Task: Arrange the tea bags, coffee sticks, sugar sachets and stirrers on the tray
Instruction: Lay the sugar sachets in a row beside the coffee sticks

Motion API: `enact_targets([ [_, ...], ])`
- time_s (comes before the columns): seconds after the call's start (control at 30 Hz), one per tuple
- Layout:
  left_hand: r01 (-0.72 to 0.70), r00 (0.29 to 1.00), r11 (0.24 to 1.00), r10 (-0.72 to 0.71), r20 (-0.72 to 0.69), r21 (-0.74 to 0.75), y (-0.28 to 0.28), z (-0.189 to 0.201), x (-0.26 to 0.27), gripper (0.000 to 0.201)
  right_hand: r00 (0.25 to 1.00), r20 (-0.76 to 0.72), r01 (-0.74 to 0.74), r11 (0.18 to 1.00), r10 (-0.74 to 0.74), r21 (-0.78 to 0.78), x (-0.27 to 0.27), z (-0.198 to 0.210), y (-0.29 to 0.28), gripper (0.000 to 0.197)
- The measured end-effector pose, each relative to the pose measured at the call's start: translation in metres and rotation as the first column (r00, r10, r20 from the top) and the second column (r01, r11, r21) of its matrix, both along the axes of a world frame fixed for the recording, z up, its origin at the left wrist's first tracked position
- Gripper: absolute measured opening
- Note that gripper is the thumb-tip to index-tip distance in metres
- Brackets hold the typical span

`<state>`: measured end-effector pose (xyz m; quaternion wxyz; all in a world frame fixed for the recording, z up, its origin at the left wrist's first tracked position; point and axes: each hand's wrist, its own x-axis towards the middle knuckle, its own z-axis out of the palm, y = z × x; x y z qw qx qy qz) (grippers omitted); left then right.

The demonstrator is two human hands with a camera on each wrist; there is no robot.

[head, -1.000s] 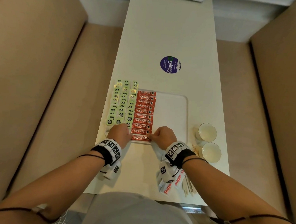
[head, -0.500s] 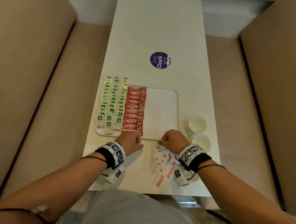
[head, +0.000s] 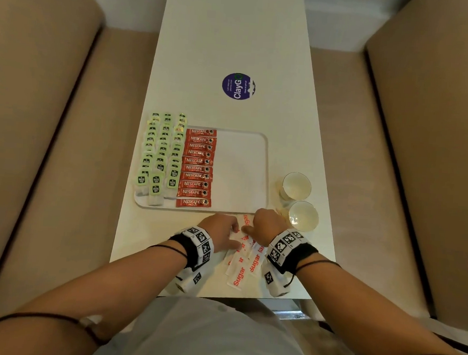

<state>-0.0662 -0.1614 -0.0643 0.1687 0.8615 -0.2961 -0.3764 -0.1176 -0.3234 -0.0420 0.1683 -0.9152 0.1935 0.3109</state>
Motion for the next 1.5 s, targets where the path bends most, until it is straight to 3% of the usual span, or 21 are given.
enact_targets([
  [0.2,0.023,0.998,0.998,-0.027,0.065,0.055,-0.012,-0.001,-0.007,0.037,1.000,-0.008,-0.007,1.000,0.007,0.012,0.000,-0.002,0.004,0.037],
  [0.6,-0.069,0.998,0.995,0.069,0.005,0.068,-0.013,0.002,-0.003,0.015,1.000,-0.007,0.007,0.995,-0.006,0.099,-0.004,0.005,0.002,0.017],
  [0.8,-0.056,0.998,0.993,0.057,-0.003,0.100,0.000,0.005,0.002,0.018,0.999,0.039,0.022,0.989,-0.028,0.143,-0.006,0.008,0.001,0.015],
  [1.13,-0.127,0.992,0.992,0.127,-0.015,-0.013,0.033,0.002,0.012,0.016,0.986,0.153,0.029,0.975,-0.064,0.221,-0.003,0.014,-0.002,0.016],
  [1.33,-0.241,0.970,0.961,0.234,-0.060,-0.133,0.032,0.005,0.014,0.044,0.979,0.199,-0.017,0.957,-0.042,0.288,0.006,0.022,-0.002,0.017],
  [1.5,-0.276,0.957,0.927,0.239,-0.165,-0.255,0.027,0.016,0.023,0.020,0.975,0.224,-0.088,0.926,0.004,0.366,0.016,0.027,0.004,0.018],
])
